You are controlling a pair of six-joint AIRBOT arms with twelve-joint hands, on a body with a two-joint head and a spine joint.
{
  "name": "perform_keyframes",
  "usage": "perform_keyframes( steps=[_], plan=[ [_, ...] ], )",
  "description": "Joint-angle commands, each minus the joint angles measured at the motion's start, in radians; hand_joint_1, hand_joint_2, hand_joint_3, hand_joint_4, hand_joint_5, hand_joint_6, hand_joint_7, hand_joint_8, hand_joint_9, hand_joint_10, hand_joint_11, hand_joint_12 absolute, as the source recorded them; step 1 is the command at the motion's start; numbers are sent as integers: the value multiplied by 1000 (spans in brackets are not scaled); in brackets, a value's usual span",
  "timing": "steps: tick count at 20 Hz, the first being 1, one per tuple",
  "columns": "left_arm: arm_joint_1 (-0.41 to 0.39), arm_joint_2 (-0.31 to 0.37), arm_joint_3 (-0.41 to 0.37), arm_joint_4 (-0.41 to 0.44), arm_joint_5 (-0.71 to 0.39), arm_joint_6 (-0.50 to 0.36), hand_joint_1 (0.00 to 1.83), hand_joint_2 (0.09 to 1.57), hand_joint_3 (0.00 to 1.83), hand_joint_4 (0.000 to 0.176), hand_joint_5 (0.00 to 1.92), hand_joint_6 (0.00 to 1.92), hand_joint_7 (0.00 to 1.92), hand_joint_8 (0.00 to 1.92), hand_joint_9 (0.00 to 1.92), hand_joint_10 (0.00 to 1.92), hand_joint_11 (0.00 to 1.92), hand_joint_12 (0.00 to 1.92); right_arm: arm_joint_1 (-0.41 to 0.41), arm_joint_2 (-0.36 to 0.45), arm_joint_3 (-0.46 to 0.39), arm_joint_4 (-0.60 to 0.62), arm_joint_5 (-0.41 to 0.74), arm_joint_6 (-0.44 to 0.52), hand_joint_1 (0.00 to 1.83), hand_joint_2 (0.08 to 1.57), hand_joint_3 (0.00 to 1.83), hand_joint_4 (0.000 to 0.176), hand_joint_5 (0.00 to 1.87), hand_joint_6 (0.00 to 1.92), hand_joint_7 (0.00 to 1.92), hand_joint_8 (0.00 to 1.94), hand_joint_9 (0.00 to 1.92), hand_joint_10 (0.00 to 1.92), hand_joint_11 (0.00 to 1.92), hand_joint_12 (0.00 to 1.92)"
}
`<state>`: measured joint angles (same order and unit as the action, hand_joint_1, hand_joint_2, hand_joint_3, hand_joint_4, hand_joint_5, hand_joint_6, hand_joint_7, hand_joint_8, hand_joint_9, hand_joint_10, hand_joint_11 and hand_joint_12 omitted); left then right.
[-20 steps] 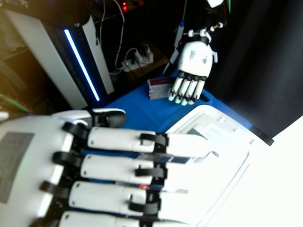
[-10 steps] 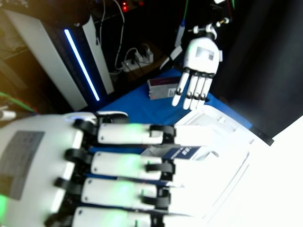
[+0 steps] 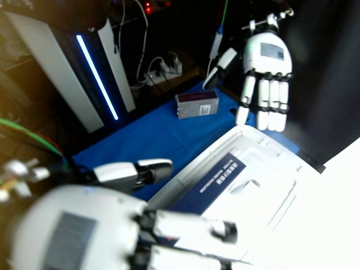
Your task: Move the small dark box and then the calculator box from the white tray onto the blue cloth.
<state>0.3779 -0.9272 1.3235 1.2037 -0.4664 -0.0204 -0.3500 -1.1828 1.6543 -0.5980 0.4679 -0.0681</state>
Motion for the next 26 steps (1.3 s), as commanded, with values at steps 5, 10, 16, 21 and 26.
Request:
perform_keyframes(
  steps=[5, 10, 16, 21, 26],
  plan=[
    [-39, -22, 47, -143, -7, 65, 532, 693, 0, 176, 0, 0, 0, 0, 24, 1, 43, 7, -14, -18, 12, -35, 47, 55, 568, 649, 0, 77, 29, 5, 215, 2, 196, 3, 0, 580],
    [-46, -26, 71, -207, -7, 87, 504, 679, 0, 176, 0, 0, 0, 0, 0, 0, 33, 7, -36, -44, 31, -131, 18, 124, 598, 681, 0, 63, 28, 0, 175, 2, 242, 9, 0, 964],
    [-45, -30, 72, -217, -13, 87, 481, 704, 2, 176, 0, 0, 0, 0, 0, 0, 31, 7, -55, -55, 38, -138, 11, 136, 723, 723, 4, 2, 268, 25, 234, 9, 205, 0, 0, 773],
    [-42, -31, 70, -222, -18, 87, 475, 701, 1, 176, 0, 0, 0, 0, 5, 2, 33, 9, -58, -58, 42, -141, 8, 136, 1186, 993, 6, 0, 1155, 467, 970, 21, 910, 91, 433, 1090],
    [-1, -41, 74, -297, -34, 135, 443, 719, 4, 176, 0, 0, 0, 0, 7, 3, 31, 9, -57, -63, 47, -147, 6, 145, 1260, 1102, 0, 0, 1229, 415, 847, 1317, 752, 1264, 633, 1697]
  ],
)
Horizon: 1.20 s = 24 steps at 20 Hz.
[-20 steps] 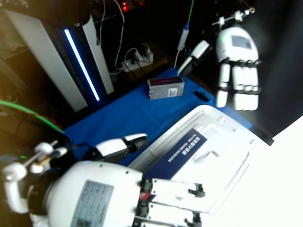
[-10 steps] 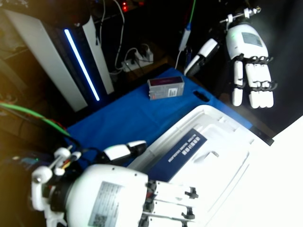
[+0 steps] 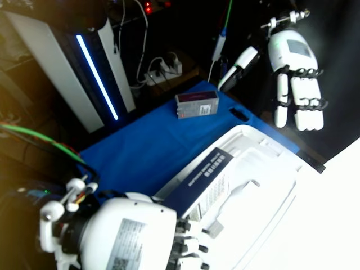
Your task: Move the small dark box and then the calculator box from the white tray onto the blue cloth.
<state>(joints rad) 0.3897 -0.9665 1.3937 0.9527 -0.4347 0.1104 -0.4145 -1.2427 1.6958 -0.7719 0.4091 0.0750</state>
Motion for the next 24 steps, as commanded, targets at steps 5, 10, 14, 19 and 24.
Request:
perform_keyframes(
  steps=[5, 10, 14, 19, 24],
  plan=[
    [15, -6, 7, -89, -51, 60, 423, 714, 0, 156, 0, 0, 0, 0, 16, 5, 32, 10, 8, 15, -27, 11, 92, 16, 1287, 1051, 1, 0, 1170, 433, 1136, 951, 990, 1161, 809, 1743],
    [65, -26, 37, -150, -40, 85, 537, 696, 0, 174, 0, 0, 7, 3, 21, 5, 24, 8, 14, 53, -58, 10, 170, 56, 1191, 1085, 1, 0, 1049, 805, 1111, 754, 971, 1300, 791, 1789],
    [71, -26, 44, -181, -33, 112, 551, 685, 0, 176, 0, 0, 20, 6, 36, 8, 30, 11, 24, 90, -98, 6, 216, 56, 1158, 1122, 2, 0, 960, 1000, 1262, 358, 1066, 1254, 941, 1704],
    [76, -26, 61, -229, -27, 138, 524, 726, 11, 176, 0, 0, 0, 0, 16, 0, 2, 1, 33, 152, -176, -3, 267, 55, 1162, 1112, 0, 0, 987, 957, 1206, 471, 968, 1343, 805, 1736],
    [81, -24, 71, -251, -26, 142, 449, 767, 21, 171, 0, 0, 0, 0, 0, 0, 0, 0, 71, 234, -288, -67, 271, 44, 1176, 1083, 0, 0, 1053, 851, 1216, 757, 1099, 1422, 932, 1805]
  ],
)
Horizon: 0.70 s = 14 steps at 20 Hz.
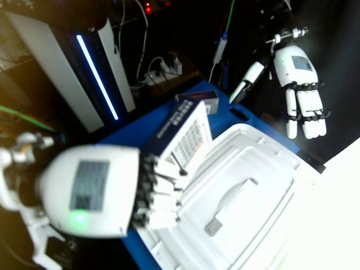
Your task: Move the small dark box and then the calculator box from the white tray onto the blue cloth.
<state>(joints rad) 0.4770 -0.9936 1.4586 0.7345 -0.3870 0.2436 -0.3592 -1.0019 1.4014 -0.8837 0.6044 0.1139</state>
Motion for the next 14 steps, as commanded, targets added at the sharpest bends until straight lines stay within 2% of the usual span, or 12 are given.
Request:
perform_keyframes(
  steps=[1, 2, 3, 5, 7, 9, 10, 11, 12, 14],
  plan=[
    [-5, 4, 7, -37, -72, 9, 455, 758, 15, 173, 0, 0, 0, 0, 0, 0, 0, 0, 18, 9, -16, 43, 76, -14, 1253, 1108, 0, 0, 1001, 708, 1069, 1093, 1078, 1374, 930, 1787],
    [-4, 4, 8, -39, -71, 9, 455, 758, 15, 173, 0, 0, 0, 0, 0, 0, 0, 0, 18, 17, -29, 43, 76, -24, 1253, 1108, 0, 0, 1001, 708, 1069, 1093, 1078, 1374, 930, 1787],
    [-2, 6, 8, -40, -67, 9, 502, 777, 19, 151, 0, 0, 0, 0, 0, 0, 0, 0, 18, 20, -44, 34, 77, -25, 1266, 1129, 1, 0, 926, 785, 1017, 1199, 1067, 1392, 987, 1809],
    [-1, 9, 8, -41, -62, 9, 439, 789, 20, 170, 0, 0, 0, 0, 0, 0, 0, 0, 18, 20, -60, 19, 78, -25, 1264, 1135, 0, 0, 917, 792, 1004, 1219, 1035, 1344, 967, 1741],
    [-1, 10, 8, -43, -59, 9, 422, 795, 18, 157, 0, 0, 0, 0, 0, 0, 0, 0, 18, 25, -79, 1, 78, -25, 1263, 1136, 0, 0, 929, 759, 995, 1236, 1038, 1323, 966, 1723],
    [0, 10, 7, -45, -56, 9, 451, 824, 26, 174, 0, 0, 0, 0, 0, 0, 0, 0, 18, 44, -102, -20, 78, -25, 1281, 1082, 0, 0, 1014, 671, 1135, 967, 1122, 1017, 961, 1537],
    [2, 12, 6, -48, -55, 9, 446, 841, 30, 176, 0, 0, 0, 0, 0, 0, 0, 0, 17, 50, -111, -30, 78, -25, 1282, 1079, 0, 0, 1055, 582, 1116, 1007, 1104, 959, 895, 1555],
    [6, 15, 5, -54, -55, 9, 446, 841, 30, 176, 0, 0, 0, 0, 0, 0, 0, 0, 16, 52, -120, -43, 78, -25, 1282, 1079, 0, 0, 1055, 582, 1116, 1007, 1104, 959, 895, 1555],
    [12, 17, 4, -58, -56, 9, 454, 795, 2, 176, 0, 0, 0, 0, 0, 0, 0, 0, 13, 58, -131, -56, 78, -24, 1284, 1074, 0, 0, 1041, 588, 1152, 946, 1180, 959, 951, 1506],
    [14, 17, 4, -60, -55, 9, 498, 774, 0, 176, 0, 0, 0, 0, 0, 0, 0, 0, -2, 72, -151, -64, 78, -24, 1289, 1059, 1, 0, 1049, 605, 1203, 839, 1232, 803, 965, 1428]
  ],
)
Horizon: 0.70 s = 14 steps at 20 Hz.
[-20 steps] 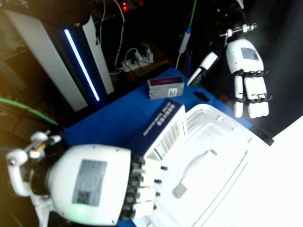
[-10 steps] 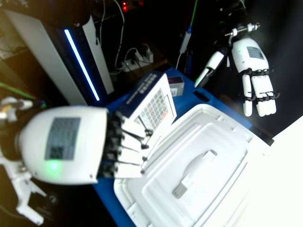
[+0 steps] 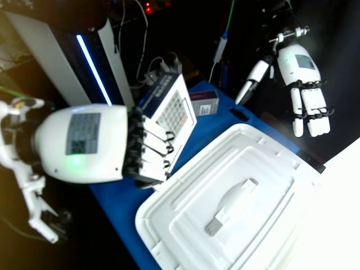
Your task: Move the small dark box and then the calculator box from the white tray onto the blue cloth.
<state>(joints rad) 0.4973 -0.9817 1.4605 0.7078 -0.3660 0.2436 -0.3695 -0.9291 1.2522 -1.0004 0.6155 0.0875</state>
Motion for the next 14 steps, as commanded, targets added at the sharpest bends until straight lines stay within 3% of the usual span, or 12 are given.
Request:
perform_keyframes(
  steps=[1, 2, 3, 4, 5, 8, 9, 10, 11, 12, 14],
  plan=[
    [-6, 5, 2, -34, -76, 9, 505, 771, 0, 176, 0, 0, 0, 0, 0, 0, 0, 0, 1, 2, -8, 53, 67, 2, 1289, 1061, 0, 0, 1078, 546, 1178, 894, 1202, 810, 898, 1482],
    [-6, 5, 1, -34, -76, 9, 508, 772, 0, 176, 0, 0, 0, 0, 0, 0, 0, 0, -10, 5, -15, 52, 67, 2, 1287, 1067, 0, 0, 1067, 544, 1163, 933, 1241, 937, 974, 1574],
    [-5, 5, 0, -34, -76, 9, 510, 771, 0, 168, 0, 0, 3, 1, 0, 0, 0, 0, -19, 7, -18, 51, 67, 2, 1206, 1057, 0, 0, 1114, 683, 1270, 718, 1269, 1120, 1063, 1671],
    [-5, 5, 0, -34, -76, 9, 510, 771, 0, 168, 0, 0, 3, 1, 0, 0, 0, 0, -28, 8, -21, 51, 67, 2, 1206, 1057, 0, 0, 1114, 683, 1270, 718, 1269, 1120, 1063, 1671],
    [-5, 5, -1, -34, -76, 9, 505, 773, 0, 176, 0, 0, 0, 0, 0, 0, 0, 0, -40, 8, -24, 49, 67, 2, 1187, 1054, 0, 0, 1118, 730, 1379, 568, 1292, 1220, 1123, 1710],
    [-2, 5, -3, -34, -76, 9, 518, 766, 0, 176, 0, 0, 6, 2, 0, 0, 0, 0, -60, 5, -24, 49, 66, 2, 1185, 1056, 0, 0, 1112, 745, 1211, 1046, 1177, 1518, 1060, 1899],
    [-2, 4, -3, -34, -76, 9, 517, 766, 0, 176, 0, 0, 8, 3, 0, 0, 0, 0, -66, 4, -24, 49, 66, 2, 1183, 1061, 0, 0, 1100, 765, 1162, 1000, 1128, 1467, 1015, 1870],
    [-2, 5, -4, -34, -75, 9, 510, 769, 0, 176, 0, 0, 8, 3, 0, 0, 0, 0, -74, 1, -24, 49, 66, 2, 1178, 1071, 0, 0, 1078, 802, 1183, 736, 1112, 1281, 954, 1792],
    [-2, 5, -4, -34, -75, 9, 513, 770, 0, 176, 0, 0, 6, 2, 0, 0, 0, 0, -78, -1, -23, 49, 66, 2, 1178, 1073, 0, 0, 1072, 812, 1210, 625, 1109, 1239, 946, 1766],
    [-2, 5, -4, -34, -74, 9, 512, 771, 0, 176, 0, 0, 10, 3, 0, 0, 0, 0, -82, -3, -22, 46, 66, 2, 1178, 1077, 0, 0, 1061, 832, 1196, 887, 1123, 1444, 995, 1864],
    [-2, 5, -4, -34, -73, 9, 512, 770, 0, 176, 0, 0, 8, 2, 0, 0, 0, 0, -86, -7, -22, 41, 65, 2, 1176, 1076, 0, 0, 1063, 828, 1188, 1009, 1151, 1494, 1023, 1914]
  ],
)
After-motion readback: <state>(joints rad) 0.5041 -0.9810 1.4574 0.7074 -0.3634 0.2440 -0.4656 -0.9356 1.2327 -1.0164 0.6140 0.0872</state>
